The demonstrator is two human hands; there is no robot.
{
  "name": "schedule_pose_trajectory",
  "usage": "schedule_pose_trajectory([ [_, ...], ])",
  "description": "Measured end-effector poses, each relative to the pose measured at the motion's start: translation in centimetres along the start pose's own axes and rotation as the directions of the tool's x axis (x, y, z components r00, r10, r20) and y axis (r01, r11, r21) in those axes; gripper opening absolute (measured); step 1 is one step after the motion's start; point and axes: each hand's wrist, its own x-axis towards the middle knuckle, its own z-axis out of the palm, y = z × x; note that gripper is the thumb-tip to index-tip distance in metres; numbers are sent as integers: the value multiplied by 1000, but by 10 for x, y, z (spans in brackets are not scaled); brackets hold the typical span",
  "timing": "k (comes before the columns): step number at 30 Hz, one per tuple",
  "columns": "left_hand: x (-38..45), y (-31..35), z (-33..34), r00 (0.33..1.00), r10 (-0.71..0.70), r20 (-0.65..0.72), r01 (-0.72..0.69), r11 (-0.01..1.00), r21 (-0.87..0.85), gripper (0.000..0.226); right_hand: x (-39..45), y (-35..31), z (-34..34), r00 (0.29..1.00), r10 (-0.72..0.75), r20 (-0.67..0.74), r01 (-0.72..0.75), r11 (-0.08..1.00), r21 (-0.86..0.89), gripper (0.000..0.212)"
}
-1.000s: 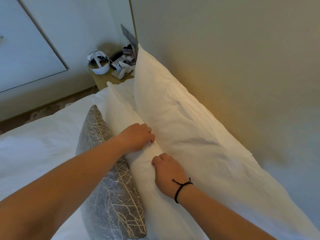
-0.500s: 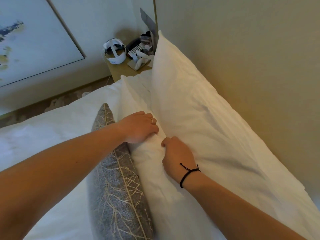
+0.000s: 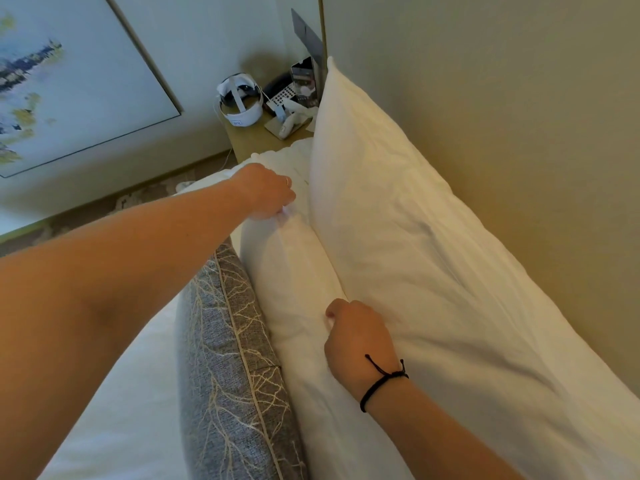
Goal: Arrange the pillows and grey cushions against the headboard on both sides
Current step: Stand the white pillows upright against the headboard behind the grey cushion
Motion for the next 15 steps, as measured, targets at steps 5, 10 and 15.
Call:
schedule_pose_trajectory([
  [5,13,-9,-7,995,-77,-57,62,971,-229,23,5,2,6,999,45,6,-46,991,124,33],
  [10,33,2,-9,975,-195,-111,130,895,-427,32,3,3,3,999,40,11,-40,999,12,32],
  [15,45,43,14,920,-387,57,339,716,-611,36,-4,-6,4,995,100,21,-99,994,-44,14],
])
